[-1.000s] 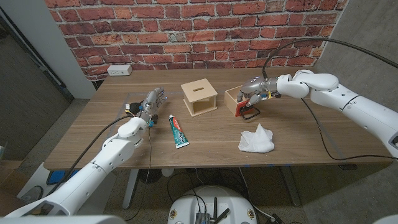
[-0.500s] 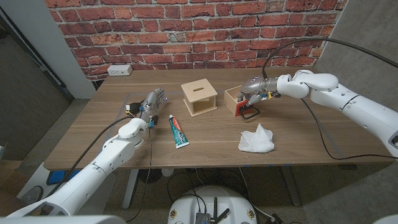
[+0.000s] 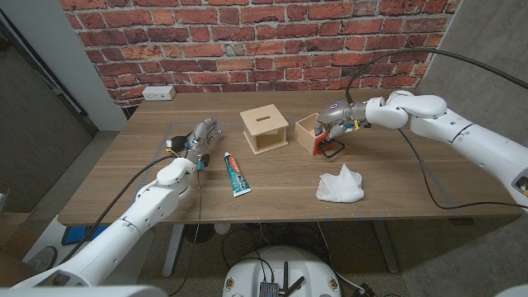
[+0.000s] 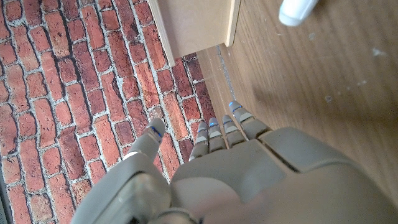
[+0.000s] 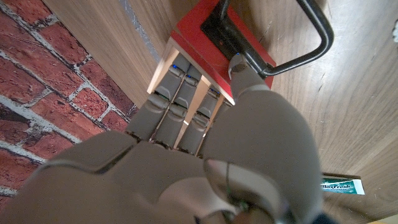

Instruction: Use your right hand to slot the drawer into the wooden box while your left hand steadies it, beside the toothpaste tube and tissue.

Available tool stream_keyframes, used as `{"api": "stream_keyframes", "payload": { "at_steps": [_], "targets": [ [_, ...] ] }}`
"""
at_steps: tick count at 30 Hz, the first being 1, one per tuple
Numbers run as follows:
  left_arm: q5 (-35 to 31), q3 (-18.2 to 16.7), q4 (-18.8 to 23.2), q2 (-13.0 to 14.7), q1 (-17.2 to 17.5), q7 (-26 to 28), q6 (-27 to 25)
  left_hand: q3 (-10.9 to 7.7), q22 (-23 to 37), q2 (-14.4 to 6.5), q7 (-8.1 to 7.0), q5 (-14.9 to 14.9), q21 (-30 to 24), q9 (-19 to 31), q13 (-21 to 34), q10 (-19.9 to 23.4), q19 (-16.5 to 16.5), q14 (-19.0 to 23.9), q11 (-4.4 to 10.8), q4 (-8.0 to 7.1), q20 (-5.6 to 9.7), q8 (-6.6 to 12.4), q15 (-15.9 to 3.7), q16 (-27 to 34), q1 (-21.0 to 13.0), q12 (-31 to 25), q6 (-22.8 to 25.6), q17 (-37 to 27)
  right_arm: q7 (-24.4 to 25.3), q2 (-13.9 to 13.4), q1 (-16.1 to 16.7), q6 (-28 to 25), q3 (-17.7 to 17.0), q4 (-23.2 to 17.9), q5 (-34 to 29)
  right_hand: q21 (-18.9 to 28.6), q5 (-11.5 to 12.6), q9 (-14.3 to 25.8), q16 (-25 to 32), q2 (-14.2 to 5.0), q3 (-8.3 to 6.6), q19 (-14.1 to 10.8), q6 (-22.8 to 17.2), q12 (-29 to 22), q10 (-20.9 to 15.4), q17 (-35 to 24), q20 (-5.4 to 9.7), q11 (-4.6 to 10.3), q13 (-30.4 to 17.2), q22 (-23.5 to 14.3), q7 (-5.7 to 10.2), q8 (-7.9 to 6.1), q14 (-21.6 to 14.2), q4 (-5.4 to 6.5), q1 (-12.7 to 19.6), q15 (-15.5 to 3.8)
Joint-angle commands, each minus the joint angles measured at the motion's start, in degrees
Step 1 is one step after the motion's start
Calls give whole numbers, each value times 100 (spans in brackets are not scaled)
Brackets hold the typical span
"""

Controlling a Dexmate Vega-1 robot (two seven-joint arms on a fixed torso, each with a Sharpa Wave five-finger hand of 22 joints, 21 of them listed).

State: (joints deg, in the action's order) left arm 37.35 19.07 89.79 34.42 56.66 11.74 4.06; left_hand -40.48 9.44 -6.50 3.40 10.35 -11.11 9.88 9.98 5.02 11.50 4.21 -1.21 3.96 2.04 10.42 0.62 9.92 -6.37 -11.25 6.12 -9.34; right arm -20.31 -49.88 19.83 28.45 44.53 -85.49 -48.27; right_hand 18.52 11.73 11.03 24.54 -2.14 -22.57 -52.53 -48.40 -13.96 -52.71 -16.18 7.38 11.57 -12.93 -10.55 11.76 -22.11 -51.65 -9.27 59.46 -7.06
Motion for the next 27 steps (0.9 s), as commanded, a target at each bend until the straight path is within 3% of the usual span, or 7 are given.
{"api": "stream_keyframes", "payload": {
  "at_steps": [1, 11, 27],
  "targets": [
    [-4, -12, -9, 2, 11, -16, 44, -39, 19, -347, -1, -17, -13, 20, 33, 50, 63, 53, 19, 3, 231, 14, -18, 32, -77, -32, 45, -10, -413, 39, -95, -71, 20, -64, 143, 49, 34, -18, -49, -124, -2, -106, -64, 44, -76, -72, 448, 3, -38, -20, -1, 68, -139, 18, 27, -643],
    [-32, -14, 42, 20, 29, -8, 65, -52, 20, -349, 1, -20, -9, 20, 34, 58, 68, 59, 17, 9, 226, 14, -25, 29, -81, -29, 50, -13, -773, 9, -91, -267, -12, -286, 180, 171, 29, -22, -270, -249, 64, -145, -339, 135, -318, -240, 455, -2, -125, -39, -17, 220, -449, 4, 2, -649],
    [-130, -81, 243, 145, 104, 49, 93, -60, 21, -347, -3, -26, -3, 21, 36, 67, 71, 64, 25, 18, 222, 18, -18, 25, -85, -25, 69, -16, -946, -55, -11, -399, -156, -496, 379, 223, 26, -19, -403, -330, 69, -124, -503, 140, -410, -305, 462, -7, -224, -42, -54, 267, -553, 17, -64, -641]
  ]
}}
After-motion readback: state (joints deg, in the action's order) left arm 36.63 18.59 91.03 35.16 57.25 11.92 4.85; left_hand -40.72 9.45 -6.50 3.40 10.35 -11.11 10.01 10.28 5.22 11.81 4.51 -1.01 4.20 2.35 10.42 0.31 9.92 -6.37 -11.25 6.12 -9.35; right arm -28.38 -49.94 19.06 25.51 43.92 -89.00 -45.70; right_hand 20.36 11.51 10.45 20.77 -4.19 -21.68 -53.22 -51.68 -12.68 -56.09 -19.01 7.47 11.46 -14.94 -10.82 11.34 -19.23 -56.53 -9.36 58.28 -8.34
